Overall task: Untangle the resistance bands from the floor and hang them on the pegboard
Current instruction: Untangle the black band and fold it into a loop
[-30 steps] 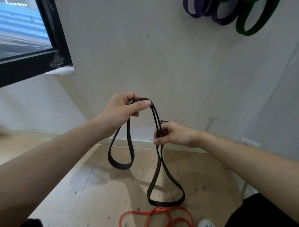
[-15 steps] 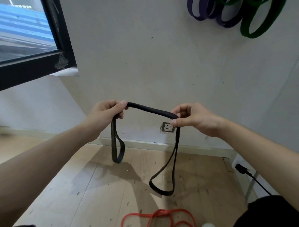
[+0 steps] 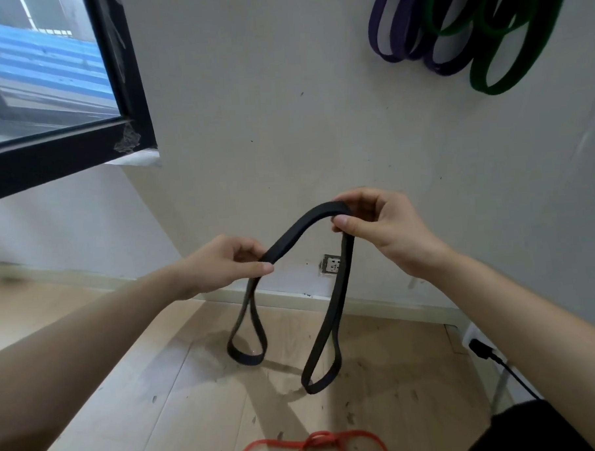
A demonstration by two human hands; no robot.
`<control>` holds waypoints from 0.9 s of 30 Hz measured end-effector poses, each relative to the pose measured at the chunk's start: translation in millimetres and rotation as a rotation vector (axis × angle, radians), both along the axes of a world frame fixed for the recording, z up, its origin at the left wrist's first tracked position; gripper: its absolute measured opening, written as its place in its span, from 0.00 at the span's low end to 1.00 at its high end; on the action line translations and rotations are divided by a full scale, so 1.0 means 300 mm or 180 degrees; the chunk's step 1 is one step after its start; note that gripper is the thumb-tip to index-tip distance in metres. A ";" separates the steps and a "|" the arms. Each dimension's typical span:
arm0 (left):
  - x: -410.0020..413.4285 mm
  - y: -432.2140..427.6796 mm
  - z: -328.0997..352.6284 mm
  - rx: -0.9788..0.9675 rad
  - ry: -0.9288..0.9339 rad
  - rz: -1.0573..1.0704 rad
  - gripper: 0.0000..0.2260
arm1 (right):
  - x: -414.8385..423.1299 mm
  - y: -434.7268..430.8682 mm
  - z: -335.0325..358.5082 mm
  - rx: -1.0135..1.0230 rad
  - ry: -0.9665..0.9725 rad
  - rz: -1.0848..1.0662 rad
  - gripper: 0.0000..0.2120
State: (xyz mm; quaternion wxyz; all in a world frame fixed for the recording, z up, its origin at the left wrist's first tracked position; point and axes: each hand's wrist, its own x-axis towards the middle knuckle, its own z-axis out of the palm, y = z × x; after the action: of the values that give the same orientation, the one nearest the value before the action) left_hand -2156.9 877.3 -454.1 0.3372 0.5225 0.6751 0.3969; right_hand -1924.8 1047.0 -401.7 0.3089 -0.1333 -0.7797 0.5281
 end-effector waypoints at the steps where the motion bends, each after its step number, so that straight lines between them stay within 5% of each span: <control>1: 0.011 0.007 0.004 -0.0008 -0.0106 -0.0027 0.08 | -0.003 -0.011 0.010 0.0073 0.0034 -0.0028 0.11; 8: 0.167 0.089 0.058 0.0804 -0.0806 -0.0049 0.11 | -0.006 -0.054 0.054 0.0873 -0.0128 -0.0195 0.12; 14: 0.219 0.130 0.066 0.1285 -0.0793 0.0218 0.10 | 0.026 -0.001 0.065 0.1595 -0.0712 -0.0269 0.10; 23: 0.243 0.140 0.099 0.1492 -0.0911 0.0194 0.05 | 0.036 0.016 0.004 0.0924 -0.1495 0.0325 0.13; 27: 0.228 0.133 0.103 0.1448 -0.0803 0.0314 0.05 | 0.034 0.022 -0.005 0.0328 -0.1337 0.0350 0.08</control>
State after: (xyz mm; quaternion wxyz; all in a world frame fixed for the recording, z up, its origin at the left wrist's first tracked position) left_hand -2088.4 917.2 -423.2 0.2728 0.4977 0.5458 0.6164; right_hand -1914.7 1053.5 -403.2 0.1169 -0.1818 -0.8589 0.4643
